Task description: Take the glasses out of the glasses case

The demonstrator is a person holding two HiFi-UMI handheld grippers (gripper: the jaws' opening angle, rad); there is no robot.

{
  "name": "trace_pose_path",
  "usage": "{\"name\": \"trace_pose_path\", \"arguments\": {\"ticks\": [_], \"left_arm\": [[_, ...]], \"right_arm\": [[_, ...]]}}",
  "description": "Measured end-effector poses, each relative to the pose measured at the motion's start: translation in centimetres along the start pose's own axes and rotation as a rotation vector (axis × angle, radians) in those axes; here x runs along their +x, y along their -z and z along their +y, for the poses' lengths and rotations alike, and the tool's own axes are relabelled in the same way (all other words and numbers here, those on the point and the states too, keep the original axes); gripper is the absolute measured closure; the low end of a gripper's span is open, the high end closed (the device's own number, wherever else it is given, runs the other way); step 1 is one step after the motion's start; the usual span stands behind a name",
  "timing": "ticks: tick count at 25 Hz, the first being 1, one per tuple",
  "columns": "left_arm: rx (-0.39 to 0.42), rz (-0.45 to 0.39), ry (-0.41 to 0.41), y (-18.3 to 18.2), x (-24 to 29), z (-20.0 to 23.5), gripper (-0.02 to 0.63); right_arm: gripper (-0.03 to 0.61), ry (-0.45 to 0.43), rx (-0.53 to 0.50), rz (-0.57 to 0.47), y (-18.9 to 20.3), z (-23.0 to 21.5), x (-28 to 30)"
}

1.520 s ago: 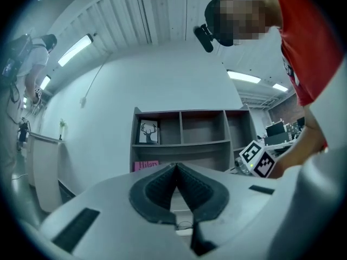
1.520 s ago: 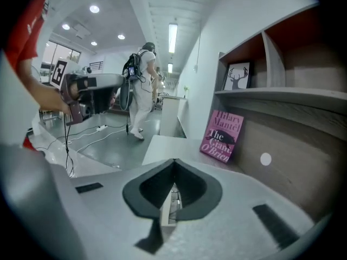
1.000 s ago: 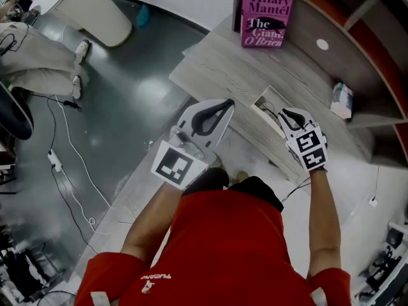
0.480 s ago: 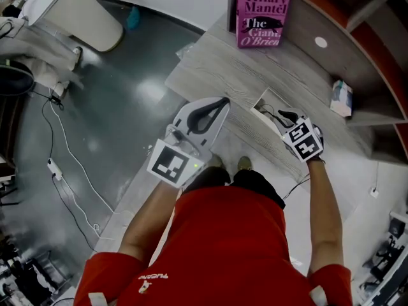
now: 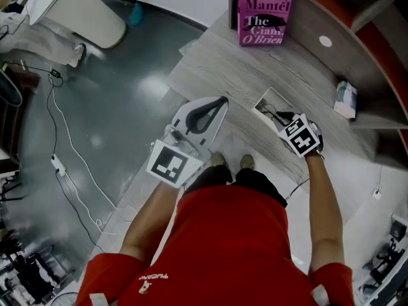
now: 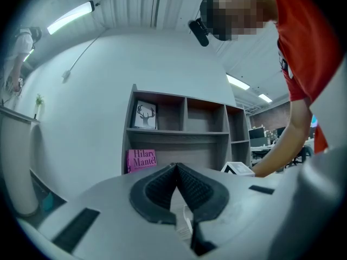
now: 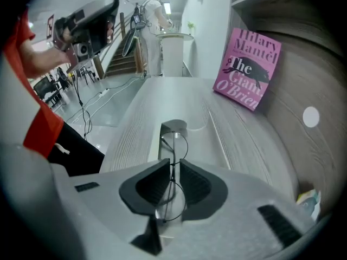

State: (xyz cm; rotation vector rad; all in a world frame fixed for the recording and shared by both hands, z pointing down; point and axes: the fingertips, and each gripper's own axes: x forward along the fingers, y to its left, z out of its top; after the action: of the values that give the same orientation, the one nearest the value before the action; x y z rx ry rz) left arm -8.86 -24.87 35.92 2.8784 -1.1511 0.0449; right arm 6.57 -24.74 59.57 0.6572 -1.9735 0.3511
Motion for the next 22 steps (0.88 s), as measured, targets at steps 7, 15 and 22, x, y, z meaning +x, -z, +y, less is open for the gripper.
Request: {"name": "trace_pose_path", "arguments": {"ticks": [7, 15, 22], "left_arm": [[0.003, -0.005, -0.002, -0.2, 0.2, -0.1, 0.604], [0.007, 0.002, 0.008, -0.1, 0.9, -0.6, 0.604], [0.009, 0.009, 0.019, 0.1, 1.3, -1.3, 0.604]], "right_arm": [[0.542, -0.043, 0.0, 0.02, 0.2, 0.3, 0.2], [0.563, -0.006, 0.0, -0.015, 0.0, 0.1, -0.5], [0.568, 0.056, -0.009, -0.099, -0.9, -0.6, -2.0]]}}
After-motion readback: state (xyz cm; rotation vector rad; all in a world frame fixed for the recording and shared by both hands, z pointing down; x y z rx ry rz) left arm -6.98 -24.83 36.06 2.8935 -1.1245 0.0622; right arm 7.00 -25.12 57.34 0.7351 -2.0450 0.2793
